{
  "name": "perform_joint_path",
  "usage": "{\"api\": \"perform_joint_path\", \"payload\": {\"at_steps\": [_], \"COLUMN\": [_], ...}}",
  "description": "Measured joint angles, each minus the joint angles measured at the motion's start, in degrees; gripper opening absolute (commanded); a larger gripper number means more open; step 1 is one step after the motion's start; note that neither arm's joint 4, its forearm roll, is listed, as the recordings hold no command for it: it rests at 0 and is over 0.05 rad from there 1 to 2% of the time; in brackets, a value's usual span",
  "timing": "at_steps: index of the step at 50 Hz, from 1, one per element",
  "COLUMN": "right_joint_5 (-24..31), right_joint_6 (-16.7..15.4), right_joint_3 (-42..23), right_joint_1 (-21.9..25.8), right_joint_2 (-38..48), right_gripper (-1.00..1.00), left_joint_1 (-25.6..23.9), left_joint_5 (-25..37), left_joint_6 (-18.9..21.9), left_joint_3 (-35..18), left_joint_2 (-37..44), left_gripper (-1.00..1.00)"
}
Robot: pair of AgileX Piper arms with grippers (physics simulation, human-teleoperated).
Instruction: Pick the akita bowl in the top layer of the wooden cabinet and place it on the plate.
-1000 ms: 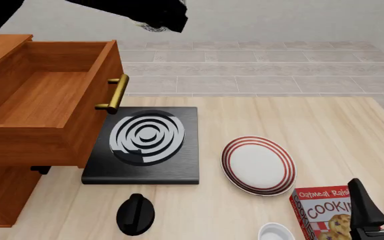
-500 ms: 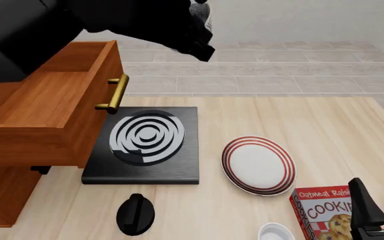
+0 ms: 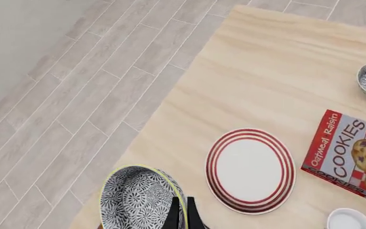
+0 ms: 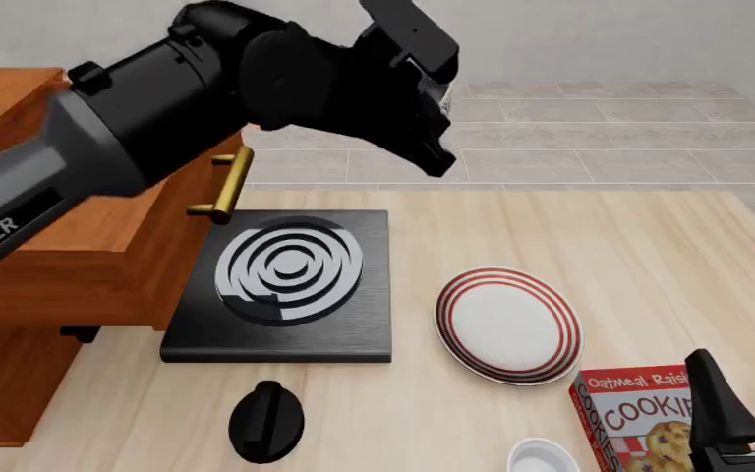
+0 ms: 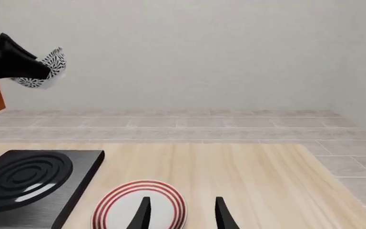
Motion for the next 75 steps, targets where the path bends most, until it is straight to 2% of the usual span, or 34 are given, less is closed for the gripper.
{"api": "perform_joint_path", "payload": {"at_steps": [75], "right_joint_5": [-0.4], "right_joint_6": [1.4], "right_joint_3": [-0.7], "right_joint_1": [-0.3], "right_joint_2": [0.0], "right_gripper": [1.0], "left_joint_1": [-6.8], "left_joint_5": [-17.7], "left_joint_6": [-0.7], "left_joint_3": [9.5], "left_joint_2": [11.6], "left_gripper": [-1.0]}}
